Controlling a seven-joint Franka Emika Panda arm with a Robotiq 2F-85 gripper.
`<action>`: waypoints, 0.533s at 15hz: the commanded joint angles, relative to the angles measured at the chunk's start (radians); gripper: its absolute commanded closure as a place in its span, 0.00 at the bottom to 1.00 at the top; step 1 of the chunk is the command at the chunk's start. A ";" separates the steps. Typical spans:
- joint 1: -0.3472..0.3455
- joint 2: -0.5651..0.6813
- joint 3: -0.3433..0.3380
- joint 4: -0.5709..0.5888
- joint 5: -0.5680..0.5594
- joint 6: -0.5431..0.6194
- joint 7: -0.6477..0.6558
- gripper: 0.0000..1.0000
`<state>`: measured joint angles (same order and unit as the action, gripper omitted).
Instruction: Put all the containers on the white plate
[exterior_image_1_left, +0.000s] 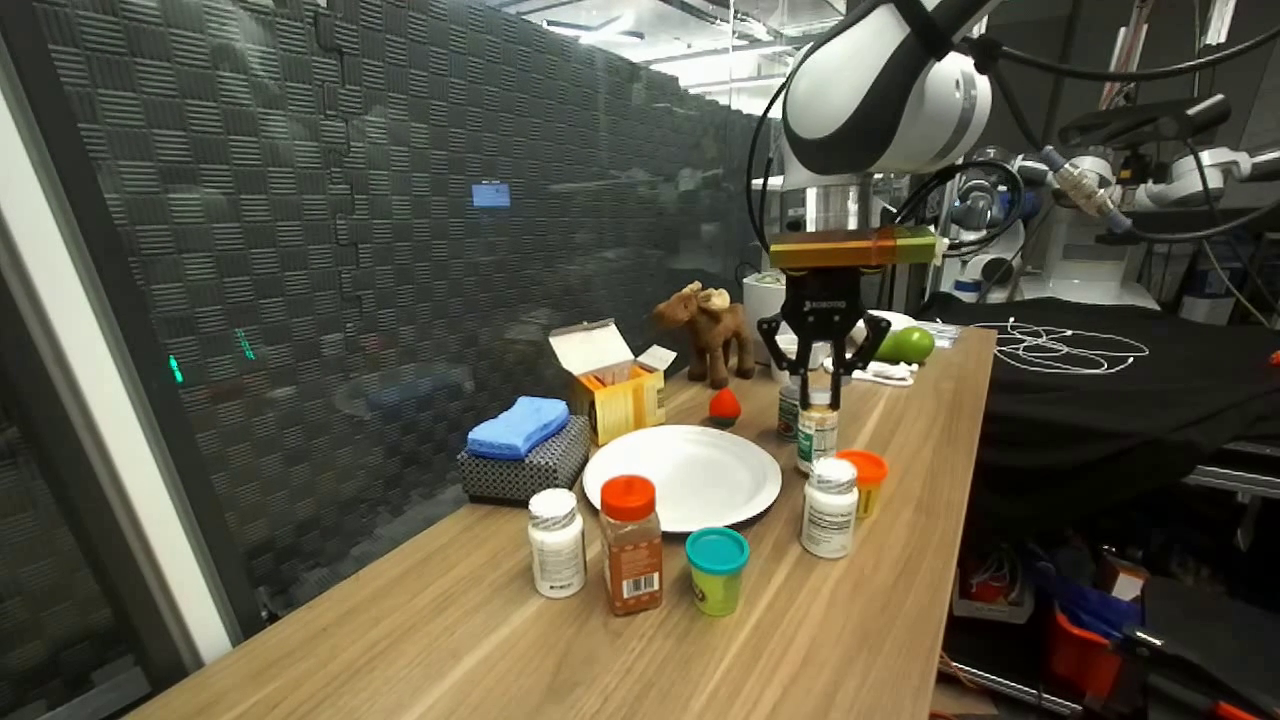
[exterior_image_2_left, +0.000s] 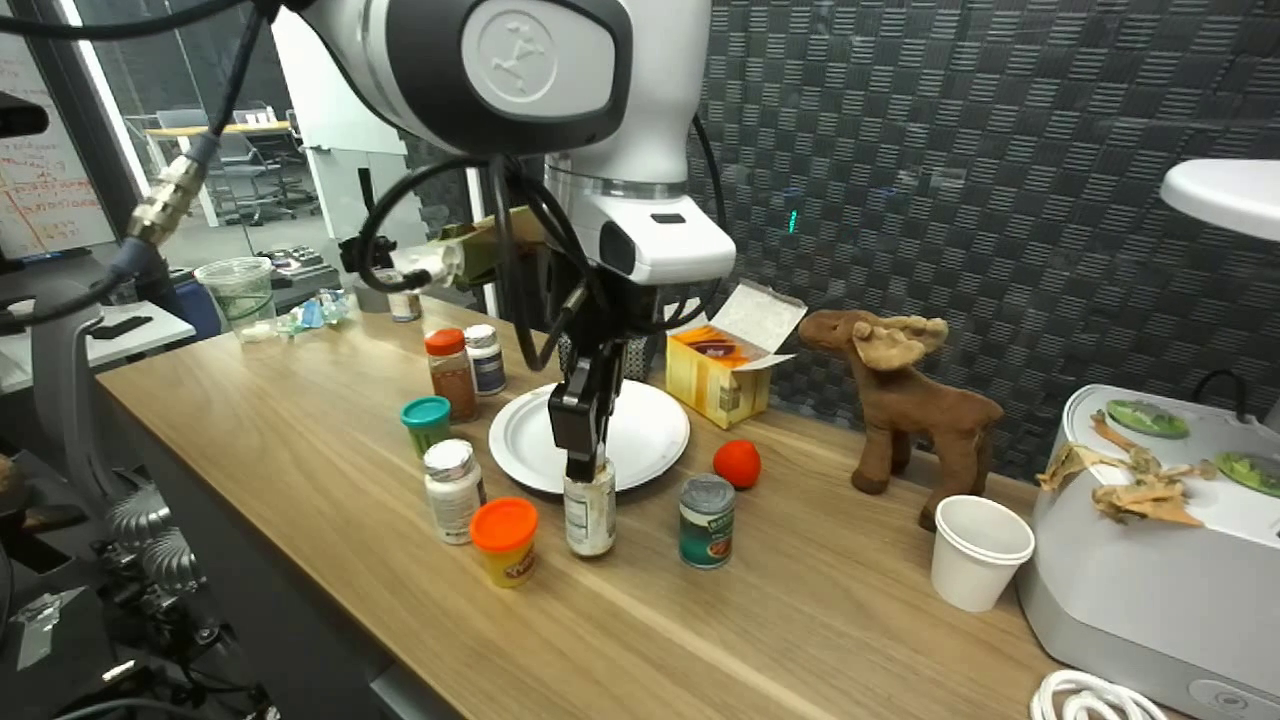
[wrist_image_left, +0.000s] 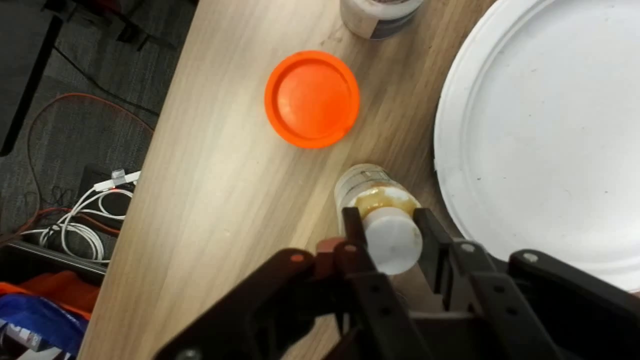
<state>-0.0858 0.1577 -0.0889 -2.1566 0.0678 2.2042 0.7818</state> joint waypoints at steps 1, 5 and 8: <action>0.043 -0.104 0.000 -0.013 -0.055 -0.032 0.067 0.86; 0.075 -0.119 0.034 0.071 -0.144 -0.076 0.120 0.86; 0.088 -0.064 0.057 0.178 -0.147 -0.111 0.078 0.87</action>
<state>-0.0095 0.0453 -0.0504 -2.0931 -0.0614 2.1506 0.8746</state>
